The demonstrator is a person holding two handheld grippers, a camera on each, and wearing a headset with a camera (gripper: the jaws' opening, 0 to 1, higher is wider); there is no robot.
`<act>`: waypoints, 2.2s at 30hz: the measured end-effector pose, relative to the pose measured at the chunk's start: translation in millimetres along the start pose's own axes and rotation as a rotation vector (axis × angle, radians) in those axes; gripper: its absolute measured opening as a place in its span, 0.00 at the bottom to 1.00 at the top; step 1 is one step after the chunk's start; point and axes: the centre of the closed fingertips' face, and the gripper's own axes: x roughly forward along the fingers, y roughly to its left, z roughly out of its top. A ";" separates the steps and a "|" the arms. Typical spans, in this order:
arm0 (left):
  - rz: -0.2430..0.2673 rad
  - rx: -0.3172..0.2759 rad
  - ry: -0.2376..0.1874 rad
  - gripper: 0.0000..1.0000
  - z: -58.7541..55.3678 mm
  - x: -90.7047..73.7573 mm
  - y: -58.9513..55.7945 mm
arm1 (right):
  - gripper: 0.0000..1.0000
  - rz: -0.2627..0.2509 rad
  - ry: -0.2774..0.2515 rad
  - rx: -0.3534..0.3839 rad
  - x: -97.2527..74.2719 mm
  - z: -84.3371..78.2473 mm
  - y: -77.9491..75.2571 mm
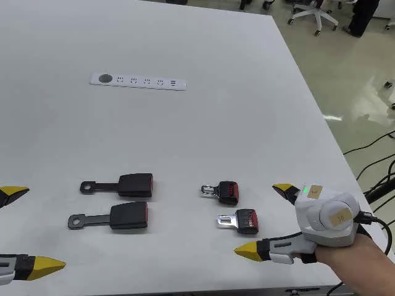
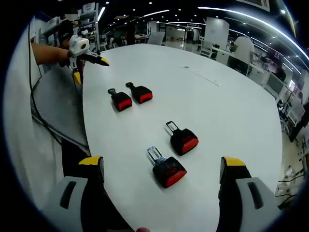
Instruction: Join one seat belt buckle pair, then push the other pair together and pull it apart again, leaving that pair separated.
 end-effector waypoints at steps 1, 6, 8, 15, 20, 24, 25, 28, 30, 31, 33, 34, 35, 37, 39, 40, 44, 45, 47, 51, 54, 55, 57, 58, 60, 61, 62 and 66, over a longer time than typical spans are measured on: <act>0.000 0.000 -0.001 1.00 0.3 -0.1 -0.4 | 1.00 0.002 -0.002 -0.001 0.1 0.5 0.3; -0.001 0.002 0.000 1.00 0.9 -0.3 -1.8 | 1.00 0.003 -0.001 -0.004 0.6 -0.1 -1.1; -0.001 0.002 0.002 1.00 2.1 -0.3 -3.8 | 1.00 0.002 0.001 -0.005 -0.2 -0.1 -1.2; -0.001 0.000 -0.001 1.00 1.7 0.5 -2.0 | 1.00 -0.005 0.001 -0.001 -1.8 -1.4 -3.5; -0.005 -0.001 0.000 1.00 -1.7 1.9 0.3 | 1.00 -0.007 0.003 0.006 -2.0 -2.2 -3.4; -0.005 -0.004 0.003 1.00 -1.7 2.3 -0.7 | 1.00 -0.005 0.004 0.008 -2.4 -1.8 -1.5; -0.006 -0.003 0.003 1.00 -1.9 2.3 -0.4 | 1.00 -0.005 0.007 0.007 -2.4 -2.1 -1.0; -0.006 -0.003 0.003 1.00 -3.3 2.2 1.4 | 1.00 -0.001 0.010 0.001 -1.5 -2.5 -0.2; -0.008 -0.002 0.004 1.00 -5.1 2.4 2.8 | 1.00 0.003 0.017 -0.001 -0.9 -3.4 0.4; -0.010 -0.003 0.003 1.00 -4.3 2.6 1.6 | 1.00 0.007 0.020 0.000 -0.6 -3.7 1.2; -0.013 -0.011 -0.004 1.00 -1.5 2.7 -0.9 | 1.00 0.005 0.024 -0.018 0.0 -3.1 1.4; -0.013 -0.010 -0.005 1.00 -1.0 2.8 -1.4 | 1.00 0.006 0.024 -0.017 0.4 -3.3 0.7; -0.011 -0.007 -0.003 1.00 -1.2 2.7 -1.4 | 1.00 0.007 0.017 -0.008 0.6 -1.9 0.7; -0.009 -0.008 -0.004 1.00 -4.0 2.5 1.9 | 1.00 0.001 0.010 -0.004 0.8 -0.8 -0.6; -0.008 -0.008 -0.003 1.00 -6.1 2.3 3.3 | 1.00 -0.002 0.014 -0.005 1.0 -1.1 -0.5; -0.008 -0.008 -0.002 1.00 -6.4 2.3 3.3 | 1.00 -0.002 0.014 -0.005 1.1 -1.2 -0.6; -0.002 0.000 0.002 1.00 -6.7 2.1 2.5 | 0.97 0.008 0.015 0.024 1.5 -2.6 1.1; 0.002 0.005 0.005 1.00 -6.7 2.0 2.7 | 0.98 0.004 0.012 0.026 1.4 -2.1 0.5; 0.004 0.000 -0.002 1.00 -3.5 1.8 -0.1 | 0.99 -0.003 0.011 0.023 0.6 -1.7 0.1; 0.005 -0.009 -0.012 1.00 -0.3 0.3 -0.2 | 0.99 -0.010 0.016 0.012 -0.9 -2.3 -1.4; 0.010 -0.021 -0.038 1.00 4.4 -3.4 4.0 | 0.99 -0.015 0.017 0.007 -2.4 -2.4 -2.3; 0.013 -0.024 -0.042 1.00 5.4 -4.2 5.2 | 0.99 -0.015 0.018 0.007 -2.6 -2.7 -2.4; 0.026 -0.043 -0.065 1.00 11.8 -6.1 7.4 | 0.99 -0.016 0.020 0.007 -2.7 -4.2 -2.4; 0.028 -0.047 -0.070 1.00 13.3 -6.8 8.0 | 0.99 -0.015 0.024 0.005 -2.6 -5.7 -2.2; 0.028 -0.047 -0.064 0.99 13.5 -7.4 9.3 | 0.99 -0.012 0.027 0.004 -2.7 -6.7 -0.7; 0.031 -0.025 -0.040 0.98 10.6 -7.9 10.7 | 0.99 -0.009 0.029 0.004 -2.7 -7.3 0.8; 0.029 -0.020 -0.026 0.97 9.1 -7.9 10.5 | 0.99 -0.010 0.029 0.003 -2.8 -7.6 1.4; 0.033 -0.065 -0.041 0.97 13.2 -8.5 12.1 | 0.99 -0.010 0.029 0.000 -2.9 -7.4 1.8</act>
